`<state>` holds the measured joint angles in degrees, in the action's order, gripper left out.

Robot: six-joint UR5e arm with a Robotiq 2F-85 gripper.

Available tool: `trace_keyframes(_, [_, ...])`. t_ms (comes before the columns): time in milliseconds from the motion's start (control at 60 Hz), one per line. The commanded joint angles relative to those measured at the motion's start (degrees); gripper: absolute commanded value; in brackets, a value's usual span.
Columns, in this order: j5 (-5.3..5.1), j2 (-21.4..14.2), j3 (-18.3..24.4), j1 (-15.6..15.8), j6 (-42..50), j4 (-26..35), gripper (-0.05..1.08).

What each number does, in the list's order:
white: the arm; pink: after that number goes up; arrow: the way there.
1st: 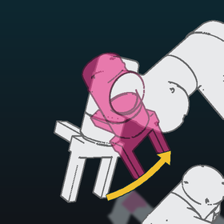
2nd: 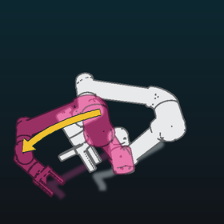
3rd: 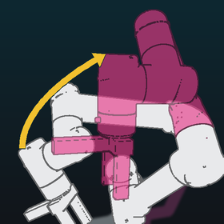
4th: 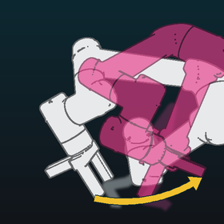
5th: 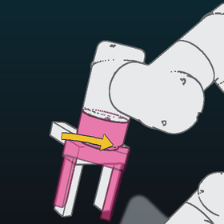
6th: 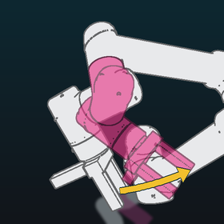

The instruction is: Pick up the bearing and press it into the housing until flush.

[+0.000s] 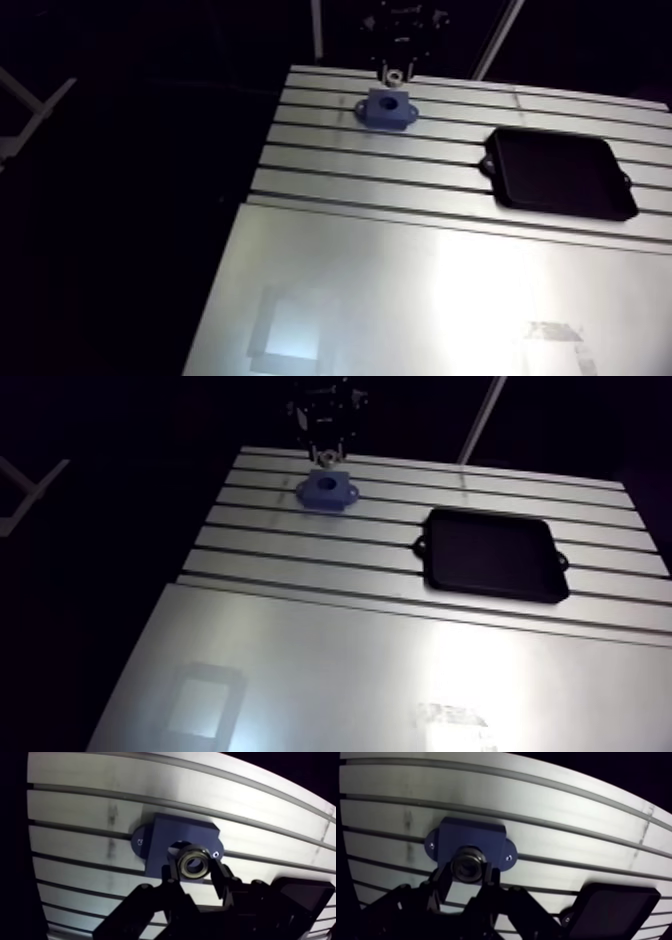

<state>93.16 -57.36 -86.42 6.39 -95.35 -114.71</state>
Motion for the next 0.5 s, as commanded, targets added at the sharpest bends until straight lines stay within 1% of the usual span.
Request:
trace_keyframes(17, [-0.05,0.46,-1.12,0.2,0.03,-2.42,0.64])
trace_keyframes(500, [-0.05,0.81,-1.59,0.38,-0.06,-2.85,0.64])
